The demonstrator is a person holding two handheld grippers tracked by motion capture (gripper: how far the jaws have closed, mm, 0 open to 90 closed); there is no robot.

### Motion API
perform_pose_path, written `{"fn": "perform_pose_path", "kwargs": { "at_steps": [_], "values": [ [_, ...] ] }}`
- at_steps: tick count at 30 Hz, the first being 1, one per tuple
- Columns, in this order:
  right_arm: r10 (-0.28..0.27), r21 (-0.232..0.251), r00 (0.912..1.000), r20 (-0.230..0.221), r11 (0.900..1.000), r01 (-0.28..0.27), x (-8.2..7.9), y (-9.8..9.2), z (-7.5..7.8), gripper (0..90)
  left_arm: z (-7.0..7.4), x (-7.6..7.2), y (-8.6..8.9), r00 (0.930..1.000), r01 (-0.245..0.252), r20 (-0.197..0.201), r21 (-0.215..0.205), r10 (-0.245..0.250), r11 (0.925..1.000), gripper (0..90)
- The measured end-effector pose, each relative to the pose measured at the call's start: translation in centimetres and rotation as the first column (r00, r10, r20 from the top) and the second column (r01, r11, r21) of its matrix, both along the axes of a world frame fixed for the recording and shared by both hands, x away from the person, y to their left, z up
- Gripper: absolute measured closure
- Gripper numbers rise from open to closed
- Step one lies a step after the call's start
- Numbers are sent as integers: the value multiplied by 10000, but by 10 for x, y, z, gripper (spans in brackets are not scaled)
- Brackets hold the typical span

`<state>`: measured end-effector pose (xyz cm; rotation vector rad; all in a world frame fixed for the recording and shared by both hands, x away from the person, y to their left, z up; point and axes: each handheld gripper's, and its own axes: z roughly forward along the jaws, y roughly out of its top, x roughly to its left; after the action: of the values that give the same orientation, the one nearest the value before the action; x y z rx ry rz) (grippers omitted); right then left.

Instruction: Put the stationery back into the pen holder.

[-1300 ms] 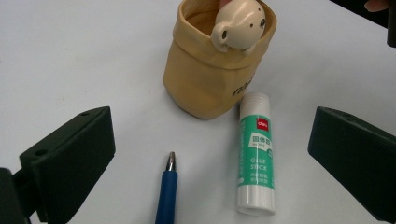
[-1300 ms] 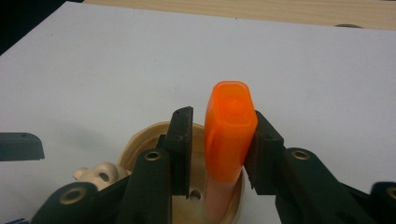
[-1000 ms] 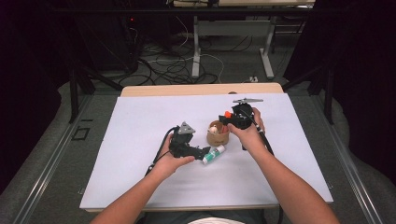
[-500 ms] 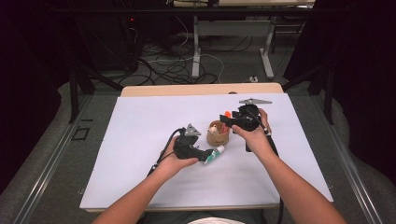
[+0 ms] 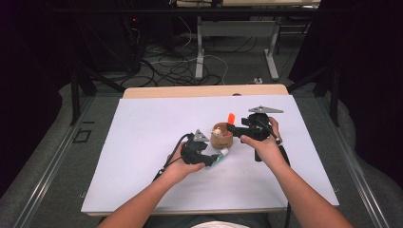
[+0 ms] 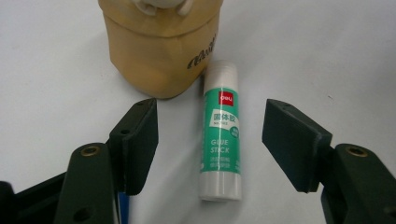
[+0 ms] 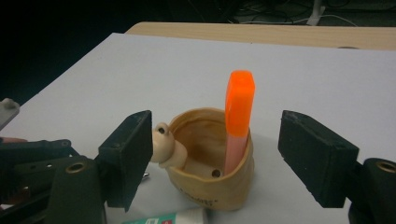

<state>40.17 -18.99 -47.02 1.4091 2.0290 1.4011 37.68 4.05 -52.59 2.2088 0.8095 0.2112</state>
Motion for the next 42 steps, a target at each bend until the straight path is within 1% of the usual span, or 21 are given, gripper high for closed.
{"fn": "perform_pose_path", "kwargs": {
  "at_steps": [1,2,3,5,8,9,10,14,16,17,18,19,20,23,25,28,32,33,38,40,42],
  "values": [
    [4,55,10000,-15,10000,-4,-1,-1,-1,256,0,0,-1,10000,33,-7,72,-33,10000,367],
    [23,61,10000,-17,10000,-23,-3,-1,-1,253,-1,0,-1,10000,46,18,44,-46,10000,368],
    [36,78,9999,-112,10000,-35,-5,-2,-1,253,-1,0,-2,10000,71,14,95,-71,9999,367],
    [47,101,10000,-84,9999,-46,-7,-3,-2,252,-2,-1,-3,10000,56,-8,108,-56,9999,367],
    [46,154,9998,-198,9999,-43,-12,-5,-5,252,-2,-1,-4,10000,62,-42,264,-61,9996,366],
    [21,194,9996,-296,9998,-16,-14,-5,-5,252,-2,-1,-4,9999,94,-91,321,-91,9994,367],
    [46,212,9997,-236,9998,-41,-15,-6,-6,252,-3,-1,-5,9998,88,-173,259,-84,9996,373],
    [48,412,9992,-409,9991,-32,-22,-8,-10,252,-3,0,-4,9990,246,-385,515,-226,9984,376],
    [22,413,9991,-415,9991,-5,-25,-10,-13,252,-4,0,-5,9986,238,-483,534,-212,9983,380],
    [5,483,9981,-619,9988,25,-27,-10,-14,252,-4,0,-5,9986,252,-487,617,-222,9978,383],
    [-16,508,9980,-635,9987,48,-28,-11,-16,252,-5,0,-5,9983,281,-536,580,-250,9979,390],
    [2,513,9982,-597,9987,29,-29,-11,-17,252,-5,0,-5,9980,296,-582,661,-257,9974,394],
    [-3,565,9973,-732,9984,44,-30,-12,-18,252,-5,0,-6,9980,291,-576,723,-249,9970,397],
    [3,608,9964,-843,9981,49,-32,-14,-22,252,-6,0,-7,9977,309,-625,797,-259,9963,414],
    [-9,712,9952,-981,9974,79,-34,-14,-23,252,-7,1,-7,9966,382,-768,894,-313,9953,423],
    [-48,817,9951,-986,9966,129,-36,-15,-26,252,-8,1,-8,9933,540,-1073,1025,-430,9933,439],
    [-108,986,9931,-1171,9949,224,-38,-17,-29,252,-12,2,-10,9929,535,-1126,1251,-394,9907,462],
    [-110,960,9935,-1130,9951,219,-38,-18,-30,252,-12,2,-11,9920,552,-1202,1311,-394,9898,468],
    [-164,1079,9922,-1236,9937,299,-39,-20,-30,252,-14,3,-11,9909,561,-1296,1490,-368,9872,496],
    [-182,1070,9931,-1157,9938,307,-38,-21,-31,252,-15,4,-11,9899,572,-1372,1538,-360,9864,510],
    [-199,1127,9917,-1272,9930,343,-38,-22,-31,252,-16,4,-12,9890,619,-1432,1636,-384,9846,525]
  ]
}}
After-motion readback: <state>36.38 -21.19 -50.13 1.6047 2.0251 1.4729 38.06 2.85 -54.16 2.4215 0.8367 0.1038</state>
